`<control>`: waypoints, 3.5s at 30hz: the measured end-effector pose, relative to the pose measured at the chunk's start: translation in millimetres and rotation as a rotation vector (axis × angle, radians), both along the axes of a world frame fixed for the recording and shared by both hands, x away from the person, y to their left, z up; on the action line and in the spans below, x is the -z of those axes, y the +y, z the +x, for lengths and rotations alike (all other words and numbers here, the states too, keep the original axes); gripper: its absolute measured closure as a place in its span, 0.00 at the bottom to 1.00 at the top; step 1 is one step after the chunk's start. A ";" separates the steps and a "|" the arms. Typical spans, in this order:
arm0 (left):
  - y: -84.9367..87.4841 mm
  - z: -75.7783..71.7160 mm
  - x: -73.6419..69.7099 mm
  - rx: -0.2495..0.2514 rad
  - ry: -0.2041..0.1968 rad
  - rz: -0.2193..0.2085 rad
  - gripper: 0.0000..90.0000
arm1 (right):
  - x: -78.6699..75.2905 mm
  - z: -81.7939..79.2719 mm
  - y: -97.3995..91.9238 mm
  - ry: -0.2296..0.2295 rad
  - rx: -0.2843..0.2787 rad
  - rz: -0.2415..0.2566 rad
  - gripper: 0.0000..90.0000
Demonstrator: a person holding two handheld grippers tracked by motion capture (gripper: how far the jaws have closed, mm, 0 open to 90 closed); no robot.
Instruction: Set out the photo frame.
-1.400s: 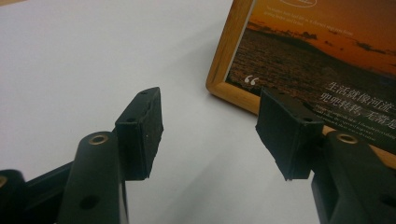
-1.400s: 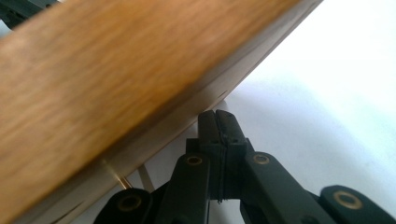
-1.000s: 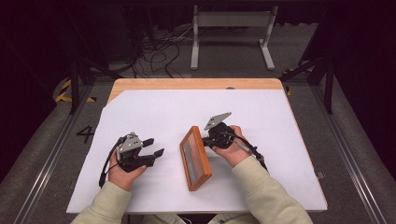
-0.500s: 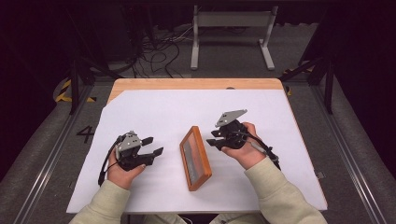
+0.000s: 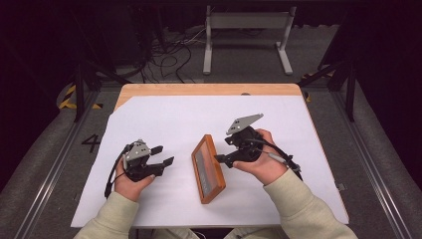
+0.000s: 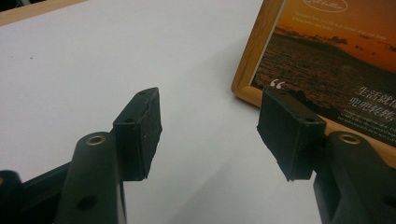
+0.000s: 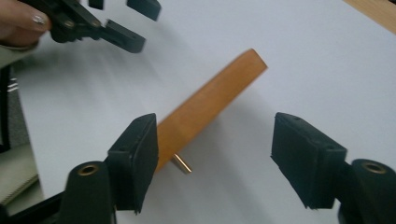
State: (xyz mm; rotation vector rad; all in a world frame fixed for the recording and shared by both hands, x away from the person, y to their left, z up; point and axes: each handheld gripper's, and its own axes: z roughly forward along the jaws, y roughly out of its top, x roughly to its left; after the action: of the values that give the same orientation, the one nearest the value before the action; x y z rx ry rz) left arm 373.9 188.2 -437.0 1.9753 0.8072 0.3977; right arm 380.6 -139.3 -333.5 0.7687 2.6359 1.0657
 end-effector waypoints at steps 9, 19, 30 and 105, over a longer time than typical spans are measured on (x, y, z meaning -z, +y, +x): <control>-1.5 0.4 1.2 0.006 0.002 0.009 0.44 | 5.9 -2.0 18.7 0.052 0.015 0.011 0.22; -2.3 0.1 2.1 0.009 0.002 0.017 0.44 | 30.3 6.4 32.2 0.154 0.040 -0.002 0.22; -2.6 -0.2 2.1 0.009 0.000 0.022 0.44 | 42.0 11.2 42.5 0.283 0.073 -0.037 0.42; 8.0 -4.8 4.5 -0.019 -0.005 0.018 0.44 | -27.7 26.2 39.0 0.202 -0.397 -0.389 0.81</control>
State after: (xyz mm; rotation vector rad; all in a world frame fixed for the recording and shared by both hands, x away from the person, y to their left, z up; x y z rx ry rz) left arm 369.1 196.3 -441.5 1.9837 0.8227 0.4217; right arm 406.8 -100.3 -305.9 0.2894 3.1145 0.5296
